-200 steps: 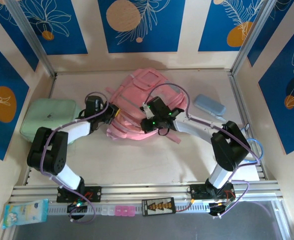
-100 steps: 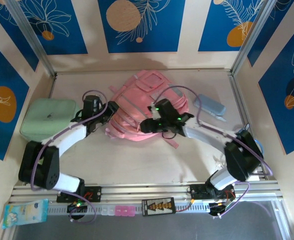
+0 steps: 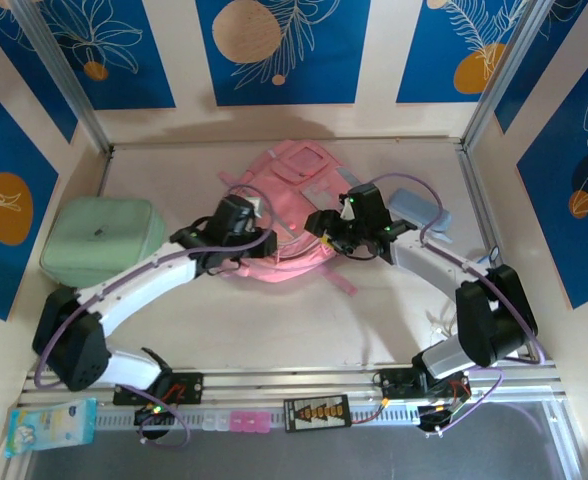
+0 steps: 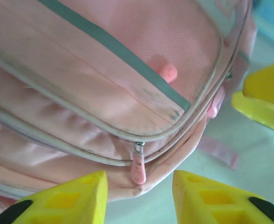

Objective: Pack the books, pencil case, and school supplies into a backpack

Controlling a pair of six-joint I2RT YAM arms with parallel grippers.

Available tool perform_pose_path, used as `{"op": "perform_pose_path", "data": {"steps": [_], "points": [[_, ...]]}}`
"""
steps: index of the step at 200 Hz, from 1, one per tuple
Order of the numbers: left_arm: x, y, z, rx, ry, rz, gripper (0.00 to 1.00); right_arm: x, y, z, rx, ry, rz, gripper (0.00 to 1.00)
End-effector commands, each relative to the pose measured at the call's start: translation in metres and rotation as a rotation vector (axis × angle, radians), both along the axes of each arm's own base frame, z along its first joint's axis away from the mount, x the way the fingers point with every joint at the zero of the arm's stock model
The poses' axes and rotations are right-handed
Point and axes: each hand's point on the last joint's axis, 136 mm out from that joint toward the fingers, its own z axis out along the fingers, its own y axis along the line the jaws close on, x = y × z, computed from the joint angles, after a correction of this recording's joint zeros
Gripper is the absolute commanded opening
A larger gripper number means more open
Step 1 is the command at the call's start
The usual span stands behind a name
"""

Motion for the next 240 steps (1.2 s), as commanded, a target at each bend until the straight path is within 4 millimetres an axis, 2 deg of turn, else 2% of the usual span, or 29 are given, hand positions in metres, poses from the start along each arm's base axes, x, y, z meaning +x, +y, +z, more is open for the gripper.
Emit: {"op": "perform_pose_path", "data": {"steps": [1, 21, 38, 60, 83, 133, 163, 217, 240], "points": [[-0.006, 0.016, -0.020, 0.266, 0.013, 0.026, 0.37, 0.007, 0.005, 0.010, 0.053, 0.025, -0.024, 0.62], [-0.008, -0.002, -0.025, 0.272, 0.003, -0.003, 0.36, 0.013, -0.001, 0.006, 0.024, 0.015, -0.053, 0.62], [-0.007, -0.008, -0.032, 0.285, 0.017, -0.006, 0.34, 0.015, -0.005, 0.006, 0.017, 0.010, -0.063, 0.62], [-0.002, -0.016, -0.039, 0.315, 0.008, -0.036, 0.25, 0.017, -0.006, 0.008, 0.014, 0.001, -0.066, 0.62], [0.004, -0.021, -0.042, 0.353, -0.006, -0.055, 0.25, 0.018, -0.006, 0.008, 0.015, -0.002, -0.064, 0.62], [0.015, -0.021, -0.048, 0.410, -0.012, -0.033, 0.27, 0.019, -0.004, 0.007, 0.015, 0.001, -0.058, 0.62], [0.008, -0.017, -0.053, 0.404, 0.020, -0.021, 0.25, 0.018, -0.003, 0.006, 0.021, 0.008, -0.053, 0.62], [0.005, -0.008, -0.060, 0.429, 0.030, 0.003, 0.11, 0.021, 0.001, 0.006, 0.039, 0.015, -0.046, 0.61], [0.006, -0.007, -0.059, 0.431, 0.021, 0.009, 0.12, 0.021, 0.004, 0.006, 0.053, 0.022, -0.035, 0.61]]}}
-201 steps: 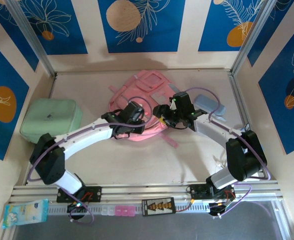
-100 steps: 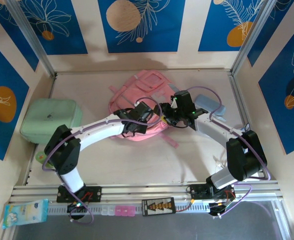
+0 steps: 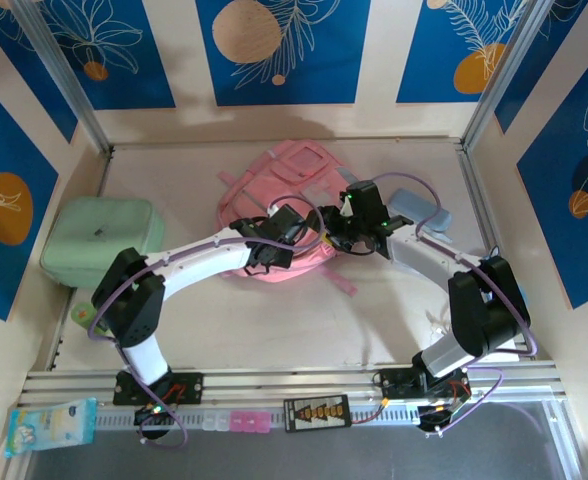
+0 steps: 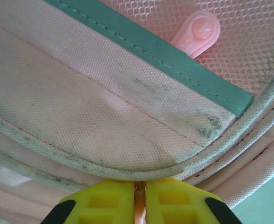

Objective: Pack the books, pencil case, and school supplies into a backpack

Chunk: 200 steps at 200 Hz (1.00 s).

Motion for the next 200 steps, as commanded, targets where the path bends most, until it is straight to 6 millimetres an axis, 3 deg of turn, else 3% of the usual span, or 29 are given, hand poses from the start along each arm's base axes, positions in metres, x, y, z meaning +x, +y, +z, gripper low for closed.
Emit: {"op": "perform_pose_path", "data": {"steps": [1, 21, 37, 57, 99, 120, 169, 200], "points": [[-0.004, 0.008, -0.002, 0.039, -0.004, 0.015, 0.12, 0.006, 0.007, 0.011, 0.046, -0.004, 0.012, 0.61], [-0.004, 0.005, -0.004, 0.030, 0.005, 0.007, 0.16, 0.005, 0.012, 0.009, 0.059, 0.009, 0.021, 0.61], [-0.005, 0.004, -0.006, 0.029, 0.010, -0.001, 0.16, 0.004, 0.014, 0.007, 0.055, 0.020, 0.022, 0.55], [-0.005, 0.004, -0.005, 0.027, 0.007, -0.001, 0.00, 0.004, 0.015, 0.000, 0.023, 0.049, 0.002, 0.49], [-0.003, 0.007, 0.003, 0.031, -0.021, -0.009, 0.00, 0.013, 0.018, -0.009, -0.036, 0.064, -0.014, 0.37], [-0.002, 0.015, 0.009, 0.046, -0.039, 0.008, 0.00, 0.019, 0.010, -0.017, -0.121, 0.087, -0.055, 0.32], [0.003, 0.026, 0.016, 0.046, -0.053, 0.007, 0.00, 0.020, 0.003, -0.029, -0.179, 0.114, -0.092, 0.32], [0.006, 0.039, 0.016, 0.055, -0.036, 0.051, 0.00, 0.025, 0.004, -0.035, -0.215, 0.116, -0.063, 0.08]]}}
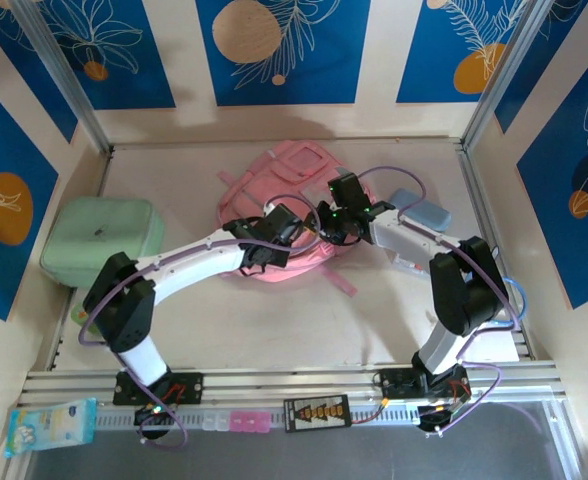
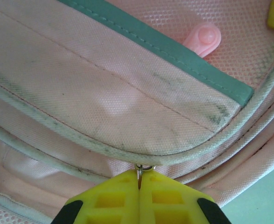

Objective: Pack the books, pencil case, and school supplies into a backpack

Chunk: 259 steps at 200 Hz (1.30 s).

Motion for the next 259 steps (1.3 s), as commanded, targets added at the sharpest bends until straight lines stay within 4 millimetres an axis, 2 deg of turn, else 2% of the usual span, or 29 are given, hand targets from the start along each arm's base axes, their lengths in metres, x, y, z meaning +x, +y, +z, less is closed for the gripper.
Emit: {"op": "perform_pose_path", "data": {"steps": [1, 39, 71, 90, 124, 159, 176, 190, 202, 218, 235, 259], "points": [[0.002, 0.025, 0.003, 0.048, 0.006, 0.046, 0.00, 0.002, -0.005, -0.009, -0.069, 0.022, 0.007, 0.08], [0.010, 0.059, -0.002, 0.059, 0.012, 0.083, 0.00, 0.010, -0.037, 0.000, -0.126, -0.056, 0.013, 0.02], [0.025, 0.077, -0.012, -0.008, 0.076, 0.075, 0.00, 0.017, -0.045, 0.011, -0.105, -0.096, 0.102, 0.01], [0.031, 0.075, -0.010, -0.071, 0.097, 0.043, 0.00, 0.022, -0.045, 0.014, -0.106, -0.128, 0.173, 0.01], [0.017, 0.041, 0.001, -0.216, 0.143, -0.127, 0.00, 0.039, -0.042, 0.022, -0.061, -0.213, 0.314, 0.00], [-0.004, 0.018, 0.008, -0.270, 0.179, -0.218, 0.00, 0.071, -0.063, 0.021, -0.116, -0.237, 0.280, 0.00], [-0.011, 0.000, 0.016, -0.310, 0.188, -0.261, 0.00, 0.077, -0.075, 0.028, -0.109, -0.194, 0.201, 0.16], [-0.015, -0.018, 0.022, -0.338, 0.193, -0.305, 0.00, 0.072, -0.075, 0.041, -0.078, -0.175, 0.168, 0.33], [-0.017, -0.034, 0.027, -0.358, 0.188, -0.338, 0.00, 0.064, -0.080, 0.048, -0.070, -0.160, 0.114, 0.42], [-0.019, -0.054, 0.029, -0.381, 0.188, -0.375, 0.00, 0.047, -0.092, 0.054, -0.068, -0.126, 0.010, 0.48], [-0.021, -0.072, 0.031, -0.390, 0.186, -0.406, 0.00, 0.025, -0.106, 0.052, -0.060, -0.077, -0.091, 0.52], [-0.022, -0.088, 0.030, -0.399, 0.177, -0.418, 0.00, -0.007, -0.102, 0.044, 0.042, -0.021, -0.150, 0.53]]}}
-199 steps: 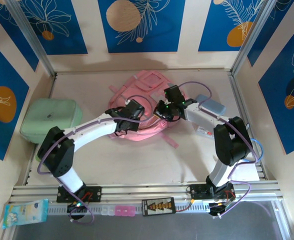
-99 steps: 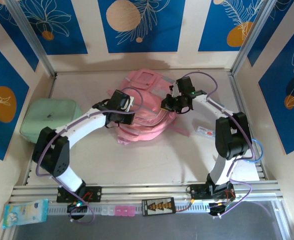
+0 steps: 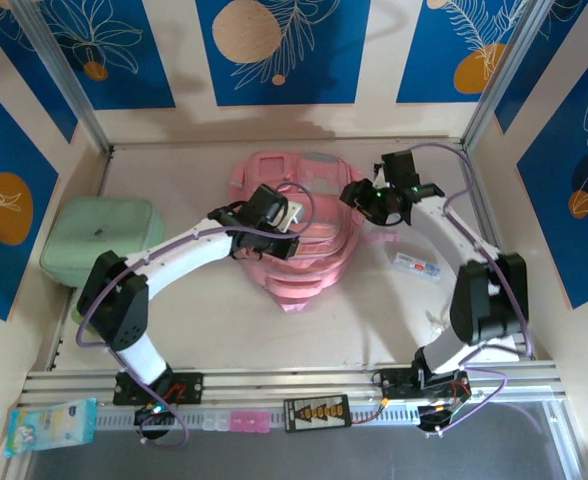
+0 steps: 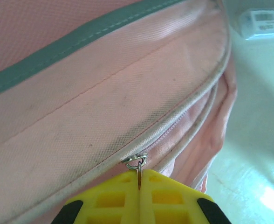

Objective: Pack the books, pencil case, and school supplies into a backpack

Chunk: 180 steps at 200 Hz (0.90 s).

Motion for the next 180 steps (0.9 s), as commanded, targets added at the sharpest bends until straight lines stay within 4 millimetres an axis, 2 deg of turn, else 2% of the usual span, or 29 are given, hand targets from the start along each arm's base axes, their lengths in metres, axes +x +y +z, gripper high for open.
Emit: {"op": "perform_pose_path", "data": {"steps": [1, 24, 45, 85, 115, 147, 180], "points": [[-0.005, -0.025, 0.010, -0.058, 0.010, -0.036, 0.00, -0.029, 0.000, -0.012, 0.098, 0.108, -0.113, 0.53], [-0.005, -0.027, 0.004, -0.044, 0.009, -0.015, 0.00, -0.050, 0.015, -0.017, 0.186, 0.142, -0.101, 0.53], [-0.004, -0.023, -0.003, -0.018, 0.009, 0.006, 0.00, -0.059, 0.031, -0.027, 0.182, 0.198, -0.083, 0.51], [-0.005, -0.018, -0.007, 0.005, 0.008, 0.020, 0.00, -0.055, 0.055, -0.045, 0.178, 0.249, -0.066, 0.41], [-0.005, -0.016, -0.007, 0.016, 0.011, 0.026, 0.00, -0.050, 0.056, -0.048, 0.164, 0.241, -0.086, 0.32], [-0.005, -0.011, -0.005, 0.032, 0.006, 0.039, 0.00, -0.051, 0.048, -0.048, 0.130, 0.224, -0.120, 0.18], [-0.005, 0.009, -0.009, 0.098, -0.013, 0.085, 0.00, -0.050, 0.034, -0.042, 0.090, 0.183, -0.167, 0.16]]}}
